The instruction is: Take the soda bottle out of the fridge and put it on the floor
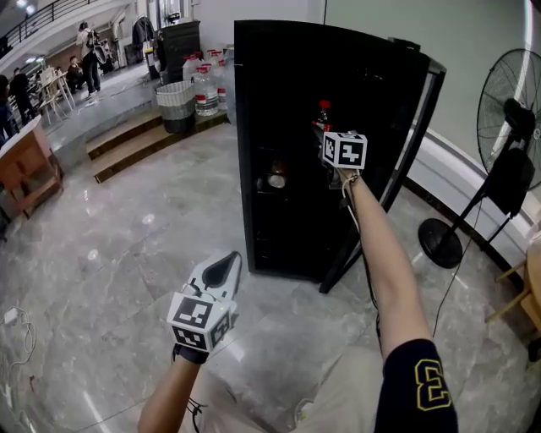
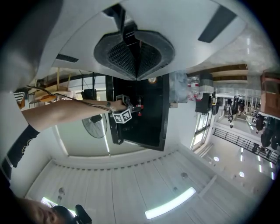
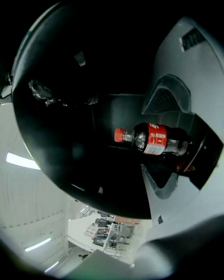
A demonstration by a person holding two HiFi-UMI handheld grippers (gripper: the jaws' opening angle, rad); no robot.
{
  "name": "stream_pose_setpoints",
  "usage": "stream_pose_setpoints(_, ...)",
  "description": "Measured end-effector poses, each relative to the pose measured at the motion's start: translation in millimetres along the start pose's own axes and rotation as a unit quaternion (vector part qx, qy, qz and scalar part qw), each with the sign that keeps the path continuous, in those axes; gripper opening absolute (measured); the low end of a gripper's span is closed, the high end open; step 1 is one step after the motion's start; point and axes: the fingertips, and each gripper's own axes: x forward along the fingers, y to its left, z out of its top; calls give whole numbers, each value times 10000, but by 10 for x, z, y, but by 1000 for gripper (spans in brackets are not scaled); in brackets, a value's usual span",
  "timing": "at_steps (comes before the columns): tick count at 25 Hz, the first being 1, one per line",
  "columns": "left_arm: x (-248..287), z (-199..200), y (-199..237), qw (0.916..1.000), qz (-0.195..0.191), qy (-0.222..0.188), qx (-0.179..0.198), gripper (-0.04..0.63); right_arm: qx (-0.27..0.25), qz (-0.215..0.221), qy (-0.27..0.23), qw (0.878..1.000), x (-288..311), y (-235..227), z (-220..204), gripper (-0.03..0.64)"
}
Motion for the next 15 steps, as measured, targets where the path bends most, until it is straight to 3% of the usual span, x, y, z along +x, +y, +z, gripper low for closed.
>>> stream_pose_setpoints(15, 147, -55, 60, 9997, 43, -76, -242, 17, 126, 153, 164, 9997, 324, -70, -84, 316)
